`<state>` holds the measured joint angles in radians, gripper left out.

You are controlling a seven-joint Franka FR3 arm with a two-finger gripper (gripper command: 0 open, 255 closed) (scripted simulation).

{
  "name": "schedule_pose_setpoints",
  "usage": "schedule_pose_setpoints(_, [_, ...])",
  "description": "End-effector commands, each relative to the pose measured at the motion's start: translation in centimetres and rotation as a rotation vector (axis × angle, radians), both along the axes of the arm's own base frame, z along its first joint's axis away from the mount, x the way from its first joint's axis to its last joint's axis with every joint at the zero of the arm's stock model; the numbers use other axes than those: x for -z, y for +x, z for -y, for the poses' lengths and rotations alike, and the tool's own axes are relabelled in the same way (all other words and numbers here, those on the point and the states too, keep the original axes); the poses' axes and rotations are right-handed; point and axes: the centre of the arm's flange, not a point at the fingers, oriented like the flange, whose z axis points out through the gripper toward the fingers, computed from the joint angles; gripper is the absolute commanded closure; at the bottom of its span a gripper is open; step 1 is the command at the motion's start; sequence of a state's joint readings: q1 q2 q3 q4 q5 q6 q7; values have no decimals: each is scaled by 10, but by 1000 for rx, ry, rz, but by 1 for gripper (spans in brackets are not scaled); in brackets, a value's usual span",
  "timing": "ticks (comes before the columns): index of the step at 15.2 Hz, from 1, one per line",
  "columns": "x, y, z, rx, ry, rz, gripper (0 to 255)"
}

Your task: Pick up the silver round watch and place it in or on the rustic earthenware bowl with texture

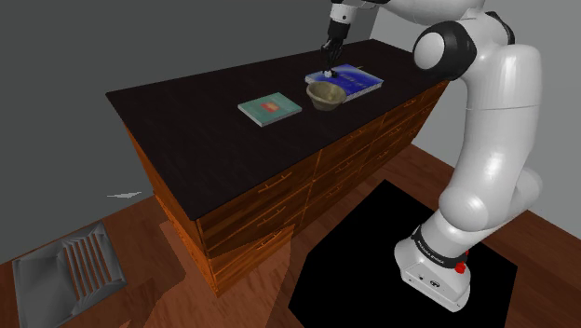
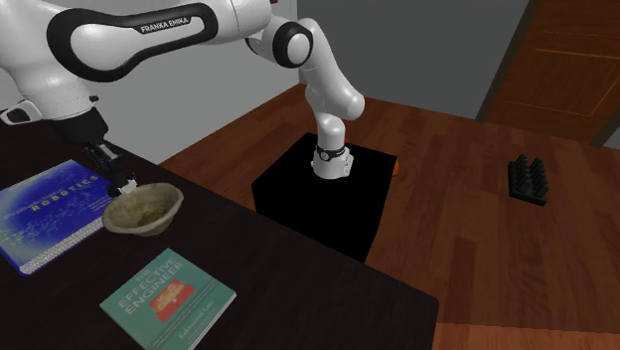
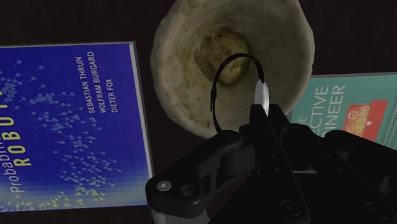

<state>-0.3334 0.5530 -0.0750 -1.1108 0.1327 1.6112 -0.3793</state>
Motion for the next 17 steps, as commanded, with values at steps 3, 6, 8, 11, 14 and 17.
schedule_pose_setpoints(3, [22, 0, 1, 0, 0, 0, 255])
schedule_pose_setpoints(6, [40, 0, 1, 0, 0, 0, 255])
schedule_pose_setpoints(8, [40, 0, 1, 0, 0, 0, 255])
schedule_pose_setpoints(11, [40, 0, 1, 0, 0, 0, 255])
schedule_pose_setpoints(14, [40, 0, 1, 0, 0, 0, 255])
schedule_pose_setpoints(17, [40, 0, 1, 0, 0, 0, 0])
